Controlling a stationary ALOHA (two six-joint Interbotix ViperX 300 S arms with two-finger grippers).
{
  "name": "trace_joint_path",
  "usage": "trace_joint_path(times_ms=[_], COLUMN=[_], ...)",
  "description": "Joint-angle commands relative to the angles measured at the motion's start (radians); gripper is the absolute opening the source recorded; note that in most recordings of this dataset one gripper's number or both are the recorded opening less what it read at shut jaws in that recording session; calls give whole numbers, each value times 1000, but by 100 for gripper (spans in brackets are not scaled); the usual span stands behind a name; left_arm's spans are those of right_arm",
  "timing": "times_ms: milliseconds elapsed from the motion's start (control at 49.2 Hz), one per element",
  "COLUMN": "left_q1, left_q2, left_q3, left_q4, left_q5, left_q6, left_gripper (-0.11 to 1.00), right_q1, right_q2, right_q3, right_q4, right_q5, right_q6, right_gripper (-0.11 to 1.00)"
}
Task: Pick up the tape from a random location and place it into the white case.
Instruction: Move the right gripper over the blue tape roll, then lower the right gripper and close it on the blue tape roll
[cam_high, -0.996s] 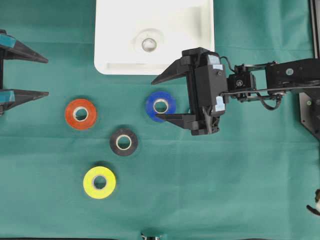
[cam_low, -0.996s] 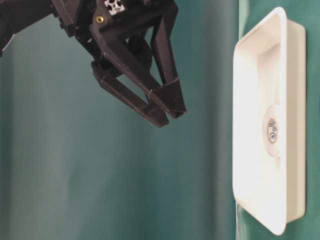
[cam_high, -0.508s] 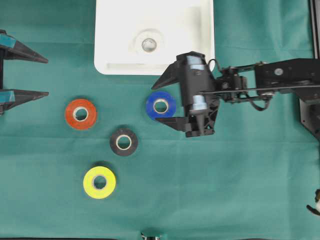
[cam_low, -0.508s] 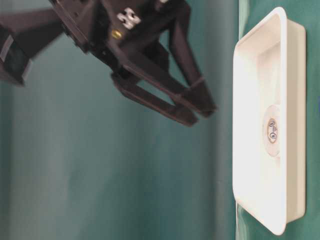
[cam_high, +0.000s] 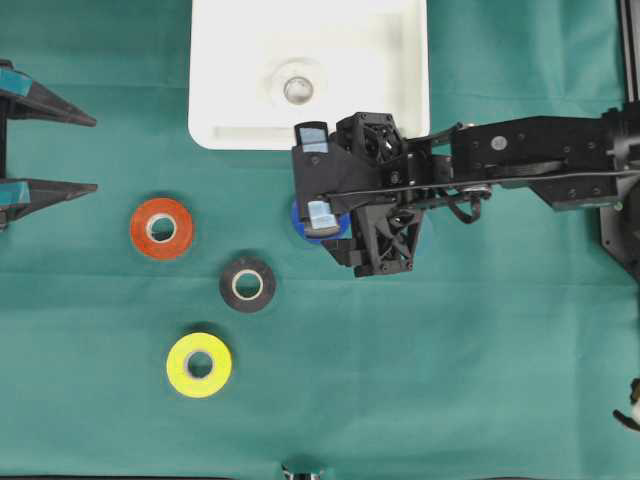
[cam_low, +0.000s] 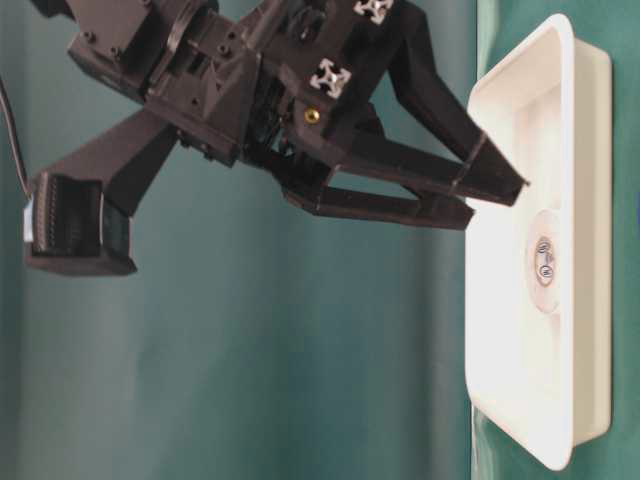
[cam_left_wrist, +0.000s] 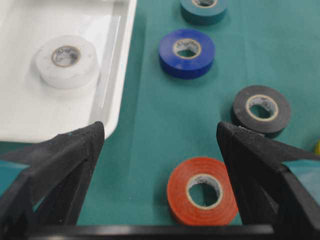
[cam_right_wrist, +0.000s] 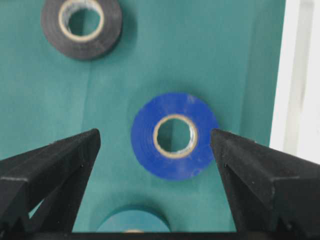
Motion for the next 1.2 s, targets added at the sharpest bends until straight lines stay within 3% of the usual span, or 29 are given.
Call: trace_joint_path(times_ms=[0, 285, 1179], left_q1=[3, 12, 34], left_q2=[11, 11, 11], left_q3=[-12, -12, -11], left_q4=[0, -2, -2], left_q5=[-5, -2, 12], left_q6=[-2, -2, -3], left_gripper=[95, 95, 95], right_q1=[2, 3, 8], right_q2=[-3, 5, 5], right_q3=[-43, -61, -66], right_q4=[3, 3, 2], right_q5=[28, 83, 89], right_q6=[0, 2, 2], right_gripper=[92, 92, 92])
